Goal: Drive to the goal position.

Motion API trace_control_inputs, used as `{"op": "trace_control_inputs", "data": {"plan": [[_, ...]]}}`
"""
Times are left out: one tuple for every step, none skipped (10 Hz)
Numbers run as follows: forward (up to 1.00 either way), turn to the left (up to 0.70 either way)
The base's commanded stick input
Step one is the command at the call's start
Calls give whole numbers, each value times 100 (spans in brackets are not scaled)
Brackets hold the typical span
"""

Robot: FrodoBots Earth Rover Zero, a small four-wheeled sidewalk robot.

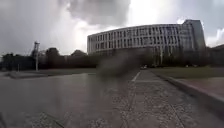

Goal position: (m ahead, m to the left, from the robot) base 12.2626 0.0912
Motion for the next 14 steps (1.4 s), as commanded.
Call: {"op": "trace_control_inputs", "data": {"plan": [[70,0],[70,0],[70,0],[70,0],[70,0],[70,0],[70,0],[70,0],[70,0],[70,0],[70,-1],[70,-2],[70,-2],[70,-3]]}}
